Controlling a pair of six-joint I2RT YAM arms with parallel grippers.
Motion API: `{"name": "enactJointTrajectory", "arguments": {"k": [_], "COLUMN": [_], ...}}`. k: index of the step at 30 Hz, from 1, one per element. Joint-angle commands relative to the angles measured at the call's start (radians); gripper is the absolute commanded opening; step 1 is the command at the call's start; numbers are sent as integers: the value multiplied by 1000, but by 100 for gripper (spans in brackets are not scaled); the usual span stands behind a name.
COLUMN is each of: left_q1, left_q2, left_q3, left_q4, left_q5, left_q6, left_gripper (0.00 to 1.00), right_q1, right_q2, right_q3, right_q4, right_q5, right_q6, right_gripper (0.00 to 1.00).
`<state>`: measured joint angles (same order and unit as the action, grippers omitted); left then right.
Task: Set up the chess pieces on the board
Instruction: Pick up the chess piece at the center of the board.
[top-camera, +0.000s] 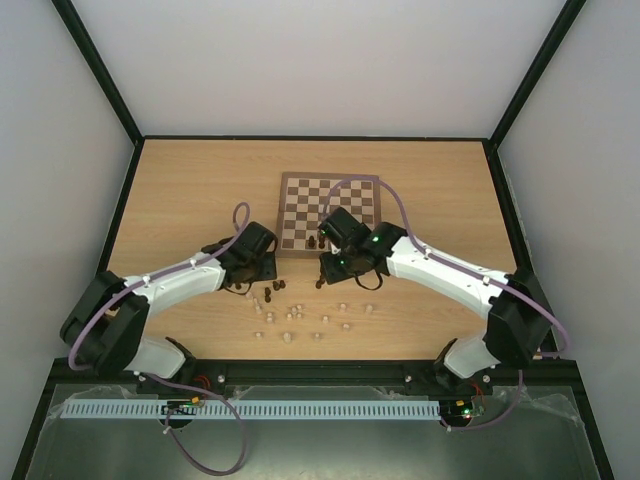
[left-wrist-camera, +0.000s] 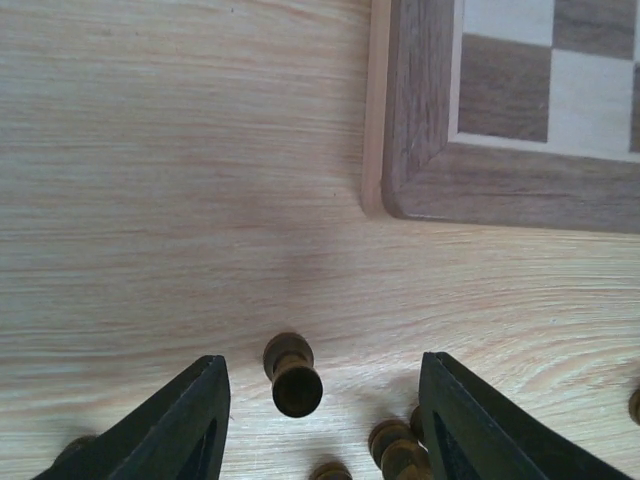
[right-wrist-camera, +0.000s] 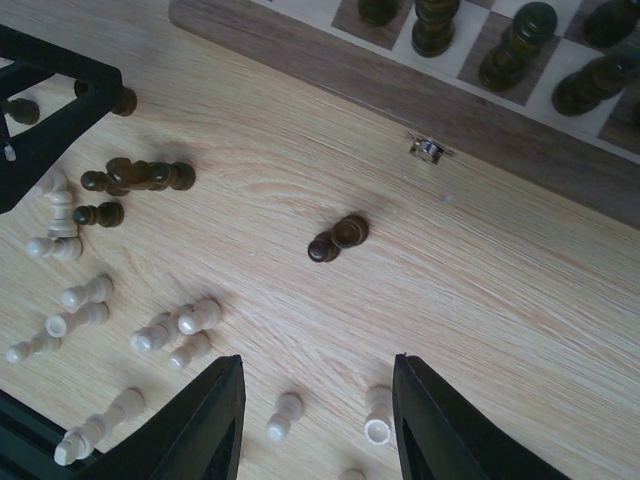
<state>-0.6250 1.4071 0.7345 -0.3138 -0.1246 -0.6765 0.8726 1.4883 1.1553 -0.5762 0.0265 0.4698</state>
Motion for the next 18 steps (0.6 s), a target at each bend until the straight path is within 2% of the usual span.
{"name": "enactJointTrajectory", "arguments": {"k": [1,7,12,18], "left_q1": [-15,-25,-30,-33], "left_q2": [28,71,101,118], "left_q3": [0,10,14,32], "left_q4": [-38,-35,-32,-38], "left_q5": [-49,-52,-53,-59], "left_q6": [-31,-35,-37,-30], "left_gripper": [54,40,33,8], "right_q1": [-17,-32,-45,-52], "right_q2": [-48,-63,-71,-81], "right_q3": [-45,-78,-94,-109], "right_q4": [-1,13,20,27], "right_q5": [-11,-20,-29,-31], "right_q6": [-24,-31,-35,-36], "right_gripper": [41,41,41,41]}}
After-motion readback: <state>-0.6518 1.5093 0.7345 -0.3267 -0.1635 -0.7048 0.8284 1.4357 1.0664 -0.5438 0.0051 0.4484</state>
